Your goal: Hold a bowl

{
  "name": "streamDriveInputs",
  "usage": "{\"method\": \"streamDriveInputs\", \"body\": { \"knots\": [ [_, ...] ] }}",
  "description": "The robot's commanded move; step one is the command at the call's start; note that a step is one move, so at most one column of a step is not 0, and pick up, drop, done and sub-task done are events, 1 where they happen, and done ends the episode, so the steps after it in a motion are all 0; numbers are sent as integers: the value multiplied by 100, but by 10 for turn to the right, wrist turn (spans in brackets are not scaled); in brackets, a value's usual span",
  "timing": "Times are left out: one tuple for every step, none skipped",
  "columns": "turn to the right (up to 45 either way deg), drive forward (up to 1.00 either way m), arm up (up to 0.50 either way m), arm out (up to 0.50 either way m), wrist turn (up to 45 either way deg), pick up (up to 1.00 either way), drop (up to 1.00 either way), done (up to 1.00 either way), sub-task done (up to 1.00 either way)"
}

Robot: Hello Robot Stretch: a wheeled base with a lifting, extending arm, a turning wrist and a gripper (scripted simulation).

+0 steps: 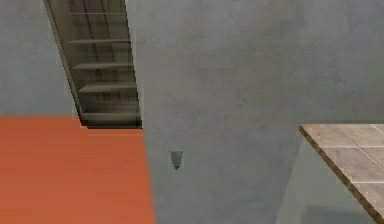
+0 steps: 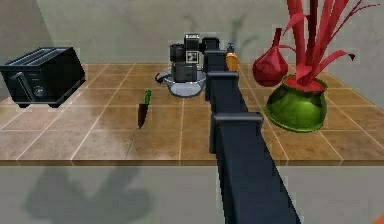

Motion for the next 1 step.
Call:
{"method": "streamDriveInputs", "body": {
  "knots": [
    [0,0,0,0,0,0,0,100,0]
  ]
}}
